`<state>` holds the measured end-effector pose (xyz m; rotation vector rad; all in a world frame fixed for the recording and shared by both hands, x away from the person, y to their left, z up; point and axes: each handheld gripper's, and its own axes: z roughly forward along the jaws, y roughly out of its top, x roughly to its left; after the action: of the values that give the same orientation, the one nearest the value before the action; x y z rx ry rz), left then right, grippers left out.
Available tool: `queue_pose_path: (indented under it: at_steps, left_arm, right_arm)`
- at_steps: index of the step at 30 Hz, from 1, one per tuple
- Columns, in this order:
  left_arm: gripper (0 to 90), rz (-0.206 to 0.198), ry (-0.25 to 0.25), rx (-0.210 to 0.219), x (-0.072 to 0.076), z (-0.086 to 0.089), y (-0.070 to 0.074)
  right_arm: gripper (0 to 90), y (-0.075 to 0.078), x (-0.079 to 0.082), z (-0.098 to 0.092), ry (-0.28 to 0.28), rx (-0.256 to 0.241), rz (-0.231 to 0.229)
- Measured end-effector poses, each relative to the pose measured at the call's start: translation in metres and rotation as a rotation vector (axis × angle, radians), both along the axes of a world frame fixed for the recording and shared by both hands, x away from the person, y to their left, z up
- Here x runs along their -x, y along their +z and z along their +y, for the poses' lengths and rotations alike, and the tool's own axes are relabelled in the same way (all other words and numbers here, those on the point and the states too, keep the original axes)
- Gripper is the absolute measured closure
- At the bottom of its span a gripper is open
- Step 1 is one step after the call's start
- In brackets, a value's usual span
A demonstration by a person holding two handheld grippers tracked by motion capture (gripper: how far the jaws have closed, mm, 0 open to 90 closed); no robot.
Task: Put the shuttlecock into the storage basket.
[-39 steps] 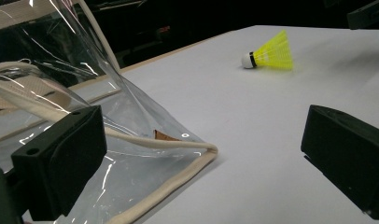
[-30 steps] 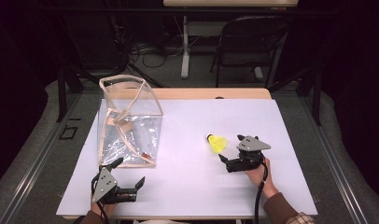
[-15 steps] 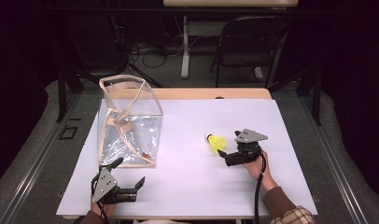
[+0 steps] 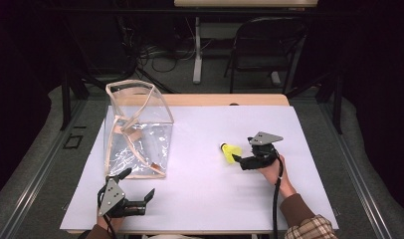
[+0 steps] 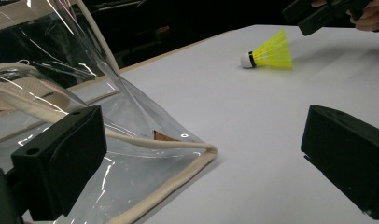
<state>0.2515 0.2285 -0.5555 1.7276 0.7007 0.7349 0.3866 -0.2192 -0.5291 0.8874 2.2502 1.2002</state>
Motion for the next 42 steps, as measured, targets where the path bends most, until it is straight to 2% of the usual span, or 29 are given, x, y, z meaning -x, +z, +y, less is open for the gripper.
queue_pose_path:
  at_steps: [1, 2, 4, 5, 6, 7, 12, 18, 33, 42]
  left_arm:
    - [0.1, 0.0, 0.001, 0.002, 0.0, 0.0, 0.0]
    - [0.1, 0.0, -0.001, 0.0, 0.0, 0.0, 0.0]
    - [0.1, 0.0, -0.001, -0.001, 0.0, 0.0, 0.0]
    - [0.1, 0.0, -0.001, -0.001, 0.0, 0.0, 0.0]
    - [0.1, 0.0, -0.002, -0.001, 0.0, 0.0, 0.0]
    - [0.1, 0.001, -0.001, -0.002, 0.0, 0.0, 0.0]
    - [0.1, 0.003, -0.002, -0.002, 0.0, 0.0, 0.0]
    - [0.1, 0.002, -0.003, -0.004, 0.0, -0.001, 0.0]
    - [0.1, 0.004, -0.006, -0.007, 0.0, -0.001, 0.0]
    - [0.1, 0.004, -0.006, -0.006, 0.0, -0.001, 0.0]
  right_arm:
    - [14.5, 0.0, -0.002, 0.001, 0.004, 0.006, 0.006]
    - [19.9, -0.001, -0.005, 0.002, 0.003, 0.024, 0.02]
    - [21.5, -0.002, -0.007, 0.003, 0.003, 0.031, 0.026]
    - [24.5, -0.003, -0.008, 0.004, -0.005, 0.041, 0.032]
    - [33.0, -0.005, -0.011, 0.006, 0.0, 0.051, 0.047]
    - [33.0, -0.005, -0.011, 0.006, 0.0, 0.051, 0.047]
    - [50.1, -0.01, -0.015, 0.012, 0.0, 0.106, 0.079]
    - [62.2, -0.014, -0.017, 0.014, -0.009, 0.121, 0.099]
    - [82.5, -0.016, -0.018, 0.014, -0.066, 0.134, 0.104]
    - [88.5, -0.016, -0.018, 0.014, -0.08, 0.121, 0.108]
